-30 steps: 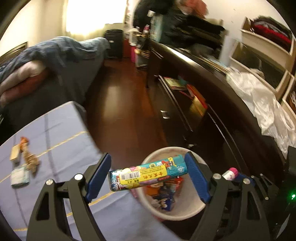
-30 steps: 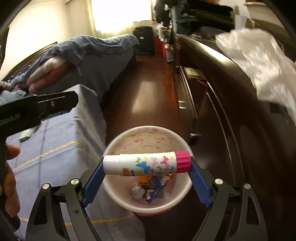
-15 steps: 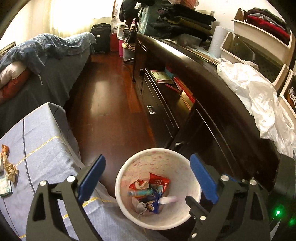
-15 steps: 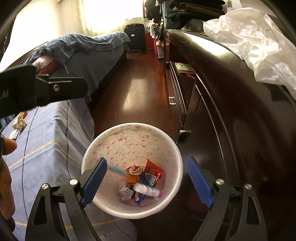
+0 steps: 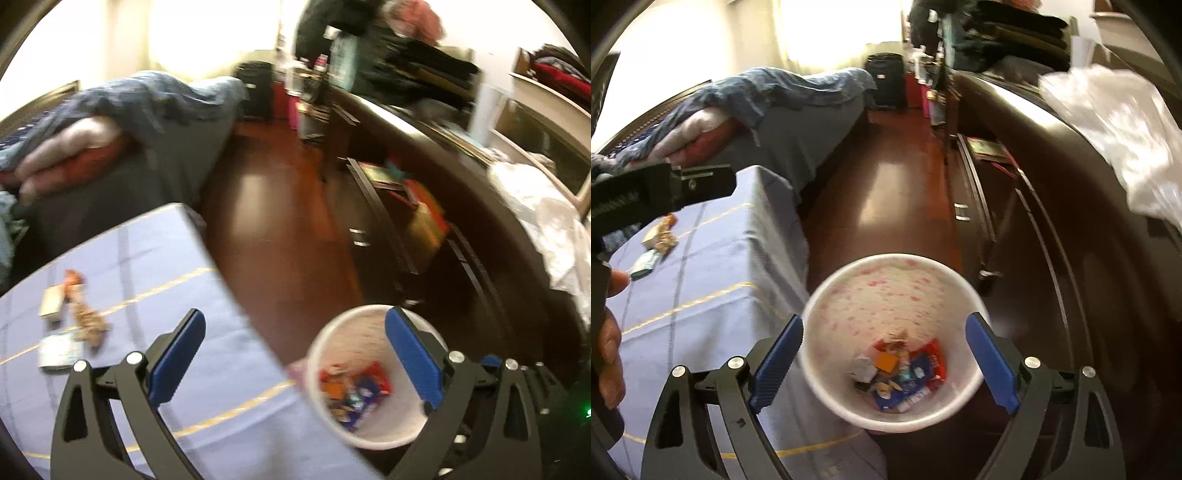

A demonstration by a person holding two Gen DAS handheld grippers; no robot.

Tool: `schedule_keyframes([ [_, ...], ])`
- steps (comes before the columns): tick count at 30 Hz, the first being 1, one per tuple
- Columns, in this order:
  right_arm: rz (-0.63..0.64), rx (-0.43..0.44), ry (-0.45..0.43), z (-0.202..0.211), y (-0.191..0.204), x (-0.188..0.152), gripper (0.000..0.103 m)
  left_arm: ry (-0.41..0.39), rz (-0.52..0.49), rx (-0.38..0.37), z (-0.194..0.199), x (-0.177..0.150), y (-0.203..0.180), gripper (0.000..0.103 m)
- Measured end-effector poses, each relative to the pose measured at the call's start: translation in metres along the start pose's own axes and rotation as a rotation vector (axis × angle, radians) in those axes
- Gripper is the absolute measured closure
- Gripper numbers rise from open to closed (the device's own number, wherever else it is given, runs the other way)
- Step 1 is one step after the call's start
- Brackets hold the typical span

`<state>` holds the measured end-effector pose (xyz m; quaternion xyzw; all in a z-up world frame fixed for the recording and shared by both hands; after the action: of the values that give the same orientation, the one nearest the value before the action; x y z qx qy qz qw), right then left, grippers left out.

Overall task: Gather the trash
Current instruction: 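Carry candy stick and glue stick over the bin and open both tools, then grasp the tissue pack with the left tool while the right tool grasps the brown paper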

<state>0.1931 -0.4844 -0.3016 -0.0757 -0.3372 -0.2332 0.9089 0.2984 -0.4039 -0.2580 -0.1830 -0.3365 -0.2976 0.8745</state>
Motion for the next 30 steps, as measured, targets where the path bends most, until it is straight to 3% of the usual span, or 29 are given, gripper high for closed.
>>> schedule_keyframes([
  [6,0.071,0.090,-0.013,0.008,0.055,0.005,0.011,-0.041,0.091,0.166,0.039,-0.009,0.081,0.004],
  [16,0.231,0.248,-0.009,0.020,0.162,0.000,0.011,-0.030,0.297,0.298,0.082,-0.052,0.205,0.003],
  [22,0.290,0.281,-0.025,0.022,0.199,0.007,0.010,0.024,0.355,0.281,0.071,-0.071,0.257,0.003],
  [30,0.299,0.273,-0.010,0.007,0.209,0.011,0.010,0.086,0.354,0.275,0.026,-0.079,0.290,0.003],
])
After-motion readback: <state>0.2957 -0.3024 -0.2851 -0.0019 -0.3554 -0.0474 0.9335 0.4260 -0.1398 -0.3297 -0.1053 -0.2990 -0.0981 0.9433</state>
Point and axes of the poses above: each gripper's, at about its wrist camera, not at the fingertips, and z roughly against the way its jaws point, y to its left, x to its top, the point moved 8 cm from there along -z, roughly the way its jaws point, and after that the axes turned 5 degrees about -x, right-handed, at the moved point
